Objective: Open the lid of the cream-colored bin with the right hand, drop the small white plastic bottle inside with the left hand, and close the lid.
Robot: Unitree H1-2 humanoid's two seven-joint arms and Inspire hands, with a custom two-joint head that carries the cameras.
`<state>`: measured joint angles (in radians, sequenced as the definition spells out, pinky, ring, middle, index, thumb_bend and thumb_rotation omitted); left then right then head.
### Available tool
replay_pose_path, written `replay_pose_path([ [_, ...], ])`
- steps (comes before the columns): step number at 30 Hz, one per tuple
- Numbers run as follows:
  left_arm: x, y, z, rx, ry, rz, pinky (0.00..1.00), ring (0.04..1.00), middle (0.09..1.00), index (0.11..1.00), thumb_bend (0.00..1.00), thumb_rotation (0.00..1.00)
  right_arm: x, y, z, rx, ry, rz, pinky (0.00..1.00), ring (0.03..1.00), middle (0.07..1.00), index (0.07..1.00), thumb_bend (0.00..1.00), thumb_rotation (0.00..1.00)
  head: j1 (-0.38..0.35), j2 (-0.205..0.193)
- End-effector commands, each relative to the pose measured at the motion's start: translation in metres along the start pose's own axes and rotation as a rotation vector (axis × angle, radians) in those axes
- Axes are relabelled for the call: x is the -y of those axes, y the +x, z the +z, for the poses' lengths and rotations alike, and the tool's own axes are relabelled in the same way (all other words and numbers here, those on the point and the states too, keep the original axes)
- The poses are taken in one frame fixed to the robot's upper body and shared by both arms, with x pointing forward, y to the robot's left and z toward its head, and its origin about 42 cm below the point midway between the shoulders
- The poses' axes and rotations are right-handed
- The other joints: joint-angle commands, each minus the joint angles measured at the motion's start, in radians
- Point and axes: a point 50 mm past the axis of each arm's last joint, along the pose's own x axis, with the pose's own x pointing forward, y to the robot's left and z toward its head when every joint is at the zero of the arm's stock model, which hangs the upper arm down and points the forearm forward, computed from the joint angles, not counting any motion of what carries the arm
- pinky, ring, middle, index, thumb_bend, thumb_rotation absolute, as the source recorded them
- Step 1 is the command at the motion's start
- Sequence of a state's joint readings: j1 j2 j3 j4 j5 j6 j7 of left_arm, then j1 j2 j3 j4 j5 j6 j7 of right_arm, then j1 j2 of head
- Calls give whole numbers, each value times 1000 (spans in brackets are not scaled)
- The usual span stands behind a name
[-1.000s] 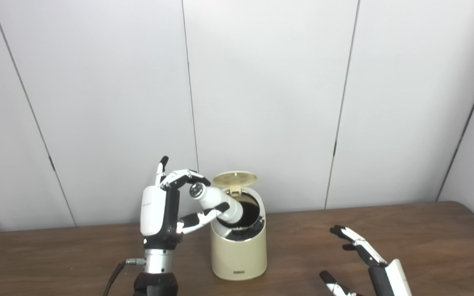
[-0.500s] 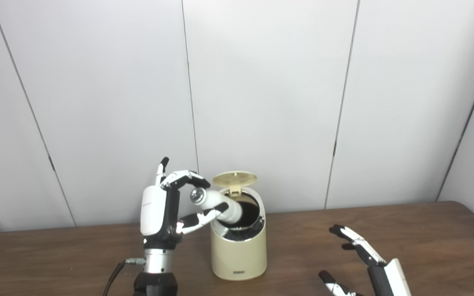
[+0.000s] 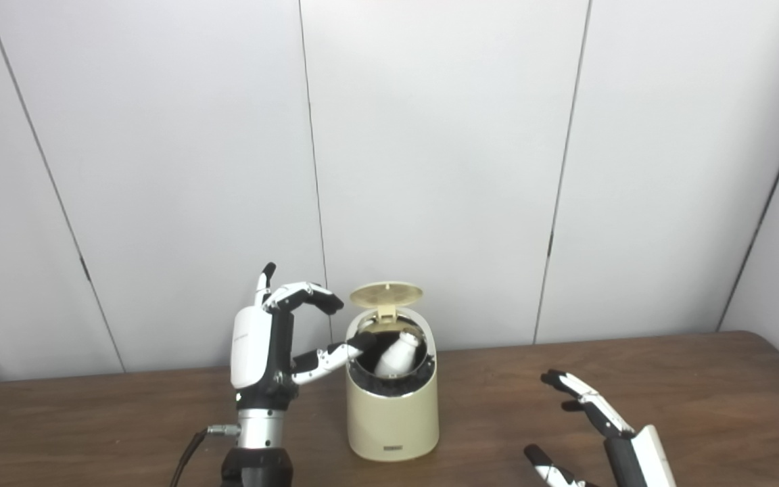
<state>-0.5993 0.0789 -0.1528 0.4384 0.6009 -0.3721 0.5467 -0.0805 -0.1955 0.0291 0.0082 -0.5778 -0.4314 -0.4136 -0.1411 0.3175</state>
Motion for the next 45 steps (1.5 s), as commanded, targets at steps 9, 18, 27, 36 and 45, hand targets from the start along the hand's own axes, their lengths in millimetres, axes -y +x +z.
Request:
replay_pose_path([
  [9, -11, 17, 18, 142, -18, 106, 1000, 666, 481, 481, 748, 224, -3, -17, -11, -29, -3, 26, 670, 794, 829, 796, 243, 342, -3, -1],
  [18, -32, 5, 28, 141, -146, 203, 1000, 597, 478, 491, 523, 0, -2, -18, -14, -30, 6, 30, 678, 798, 834, 804, 282, 436, -5, 2],
  [27, -87, -26, 23, 12, -439, 292, 606, 580, 486, 493, 518, 0, 4, -11, -10, 17, 38, 70, 773, 859, 881, 867, 548, 781, -5, 6],
  [36, -129, -47, 8, -48, -406, -151, 967, 981, 978, 968, 603, 988, 15, 14, 11, 39, 17, 235, 994, 999, 999, 999, 916, 940, 5, 6],
  [45, -130, -67, 0, -128, -481, -151, 1000, 1000, 1000, 1000, 463, 1000, 40, 75, 68, 165, -130, 212, 1000, 1000, 1000, 1000, 828, 955, 12, 3],
])
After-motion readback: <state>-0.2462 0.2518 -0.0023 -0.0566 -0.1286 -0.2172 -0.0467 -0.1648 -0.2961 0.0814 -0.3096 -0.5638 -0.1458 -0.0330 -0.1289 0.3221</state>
